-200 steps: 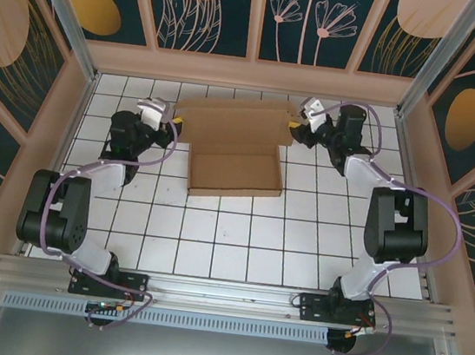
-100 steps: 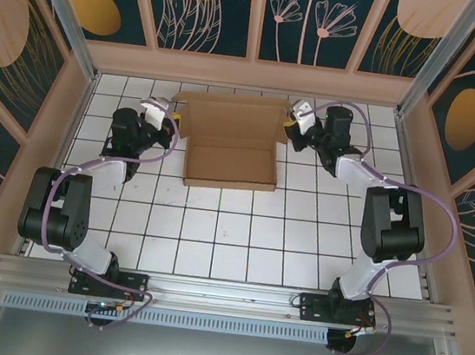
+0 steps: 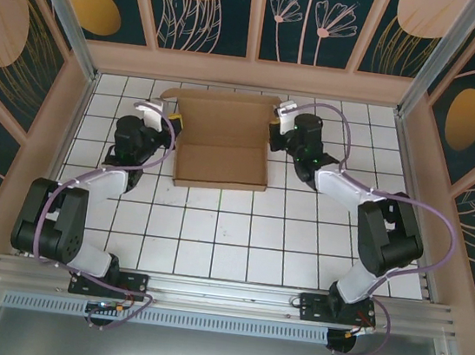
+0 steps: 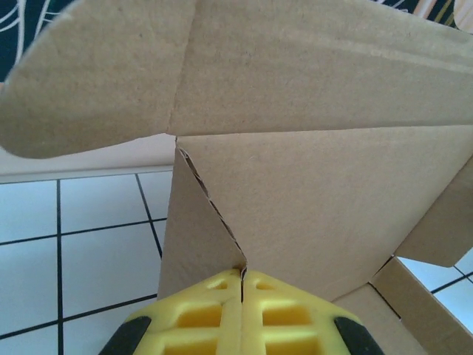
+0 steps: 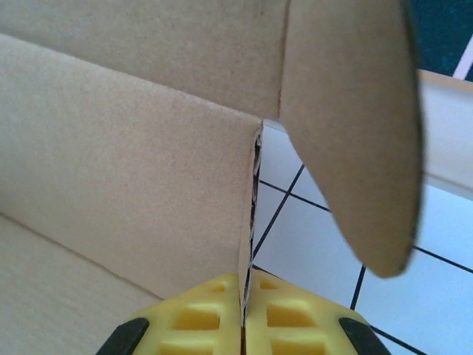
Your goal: Fold the paper box
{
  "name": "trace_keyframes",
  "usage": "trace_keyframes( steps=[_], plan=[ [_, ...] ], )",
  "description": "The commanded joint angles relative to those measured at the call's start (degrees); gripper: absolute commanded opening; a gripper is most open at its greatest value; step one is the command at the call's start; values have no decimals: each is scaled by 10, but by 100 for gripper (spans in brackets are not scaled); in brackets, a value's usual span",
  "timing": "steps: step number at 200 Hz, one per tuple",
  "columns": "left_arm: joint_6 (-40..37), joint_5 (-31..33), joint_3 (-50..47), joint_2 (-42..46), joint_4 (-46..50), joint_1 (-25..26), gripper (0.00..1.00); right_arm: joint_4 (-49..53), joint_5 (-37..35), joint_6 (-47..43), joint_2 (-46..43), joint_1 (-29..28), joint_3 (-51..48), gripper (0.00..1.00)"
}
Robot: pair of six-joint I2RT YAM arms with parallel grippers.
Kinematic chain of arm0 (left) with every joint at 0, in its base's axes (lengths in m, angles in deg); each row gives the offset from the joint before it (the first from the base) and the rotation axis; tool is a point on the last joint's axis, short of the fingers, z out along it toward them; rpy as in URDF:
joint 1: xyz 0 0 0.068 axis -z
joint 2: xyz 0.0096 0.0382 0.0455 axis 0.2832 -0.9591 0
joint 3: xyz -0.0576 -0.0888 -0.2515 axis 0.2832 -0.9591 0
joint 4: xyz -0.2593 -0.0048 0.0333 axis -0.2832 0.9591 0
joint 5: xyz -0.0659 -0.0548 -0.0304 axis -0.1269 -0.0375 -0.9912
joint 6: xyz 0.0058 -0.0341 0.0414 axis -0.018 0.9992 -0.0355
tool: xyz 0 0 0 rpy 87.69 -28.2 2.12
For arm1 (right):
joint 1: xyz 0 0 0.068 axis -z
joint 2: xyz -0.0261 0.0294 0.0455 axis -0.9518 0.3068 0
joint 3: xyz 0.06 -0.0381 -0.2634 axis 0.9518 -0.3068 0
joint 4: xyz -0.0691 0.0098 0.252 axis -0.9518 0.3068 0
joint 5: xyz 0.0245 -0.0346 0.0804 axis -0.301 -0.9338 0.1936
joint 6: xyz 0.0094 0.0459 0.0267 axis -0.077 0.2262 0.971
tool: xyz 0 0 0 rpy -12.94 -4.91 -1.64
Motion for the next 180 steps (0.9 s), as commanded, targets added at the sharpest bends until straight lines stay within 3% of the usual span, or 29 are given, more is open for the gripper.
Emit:
trace_keyframes(
  steps=[1, 47, 105, 180],
  plan=[
    [41, -15, -15, 19, -44, 14, 1, -27, -113, 119, -29, -43, 0, 9],
    [68, -18, -43, 22, -65, 27, 0, -15, -215, 235, -25, -87, 0, 8],
    [100, -7, -62, 14, -41, 50, 0, -105, -205, 255, -3, -99, -53, 8],
    [122, 40, -128, 61, -9, 73, 0, -205, -204, 273, -50, -100, -197, 7]
  ],
)
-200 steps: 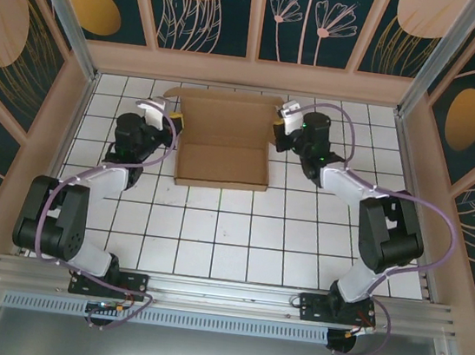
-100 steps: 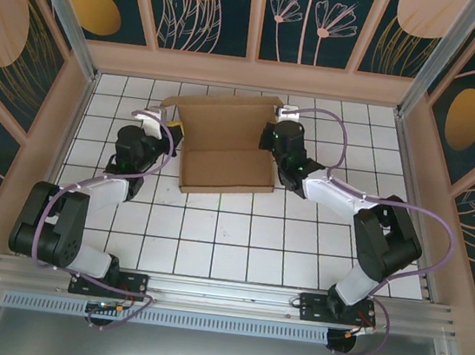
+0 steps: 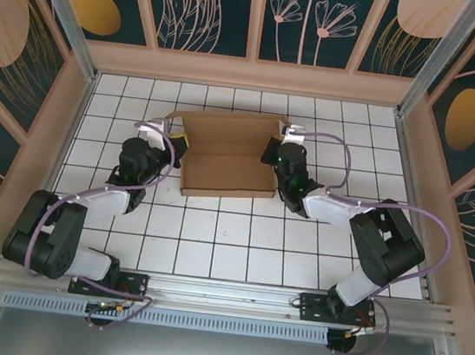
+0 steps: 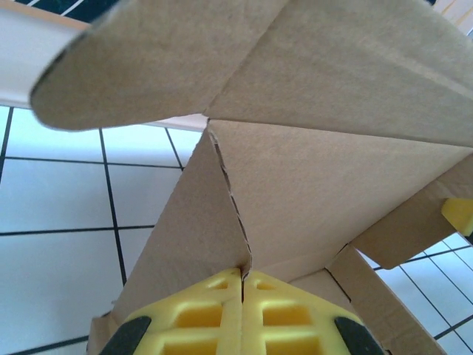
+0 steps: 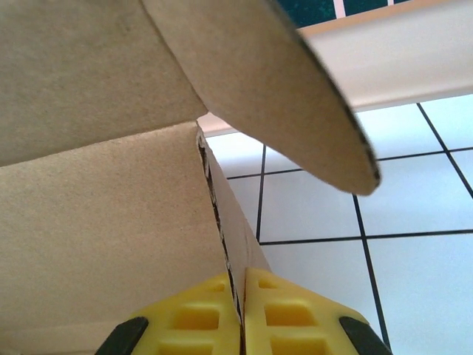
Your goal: Fold the paper box
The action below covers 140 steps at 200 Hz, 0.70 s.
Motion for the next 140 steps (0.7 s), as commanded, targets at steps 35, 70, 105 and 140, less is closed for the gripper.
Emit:
trace_keyframes(
  steps=[35, 70, 105, 140],
  plan=[
    [33, 18, -45, 32, 55, 16, 0, -53, 13, 49, -26, -18, -86, 7],
    [60, 42, -78, 51, 61, 17, 0, -59, 5, 68, -30, -27, -110, 6],
    [82, 59, -101, 57, 72, 17, 0, -59, -14, 85, -31, -46, -124, 6],
    [97, 70, -120, 68, 74, 17, 0, -60, -30, 116, -27, -58, -144, 5]
  ],
)
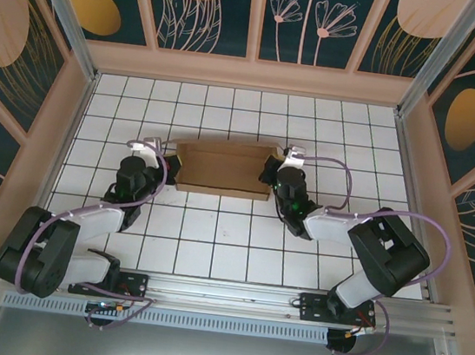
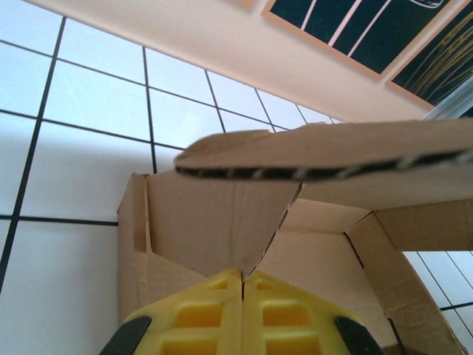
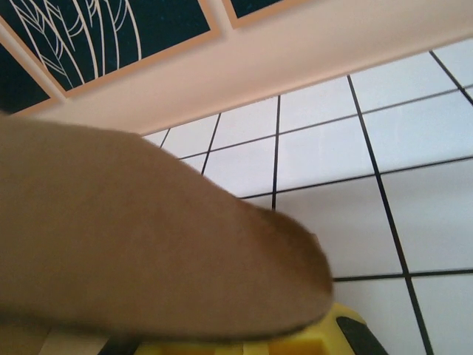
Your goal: Fold the paper box
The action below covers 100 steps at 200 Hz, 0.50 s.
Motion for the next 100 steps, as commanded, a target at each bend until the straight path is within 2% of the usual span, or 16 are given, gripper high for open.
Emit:
trace_keyframes(
  steps=[1, 61, 100],
  plan=[
    [25, 13, -22, 3, 47, 3, 0, 34, -5, 45, 0, -13, -27, 5],
    [37, 27, -32, 2, 56, 3, 1, 9, -3, 87, 13, -14, -67, 7],
    [46, 53, -43, 1, 59, 3, 8, -13, 4, 74, 4, -13, -88, 22]
  ],
)
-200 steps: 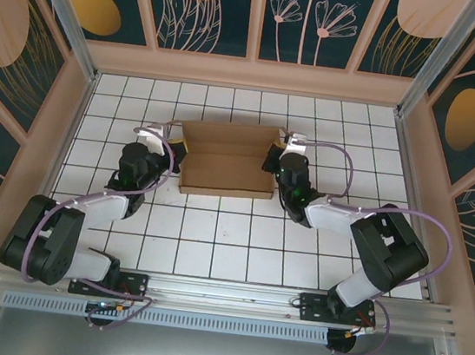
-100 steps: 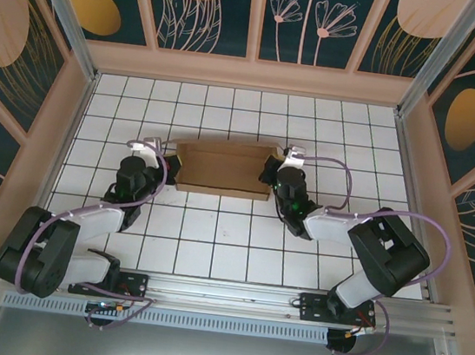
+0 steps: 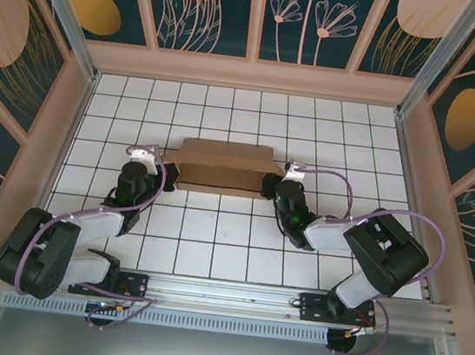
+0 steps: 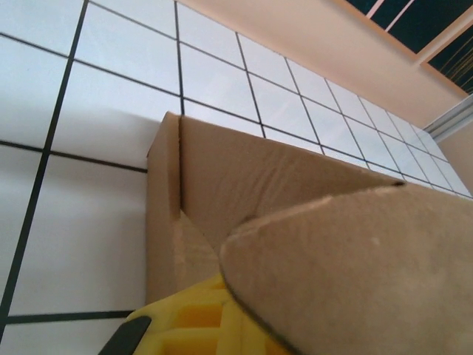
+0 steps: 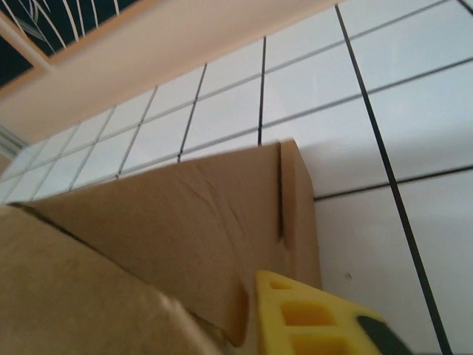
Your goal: Fold the paper box
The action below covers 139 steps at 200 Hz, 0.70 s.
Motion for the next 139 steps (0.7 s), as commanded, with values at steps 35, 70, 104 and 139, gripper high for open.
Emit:
trace_keyframes(
  steps=[35, 70, 104, 139],
  plan=[
    [13, 34, -8, 11, 46, 0, 19, -8, -4, -25, -34, 0, -35, 42],
    [20, 71, -12, 63, 69, 0, 38, -16, -10, -47, -70, 2, -56, 52],
    [20, 92, -8, 100, 103, 0, 46, -17, -4, -81, -97, 13, -69, 55],
    [15, 86, -20, 99, 93, 0, 47, -30, 20, -96, -108, 22, -87, 55]
  ],
)
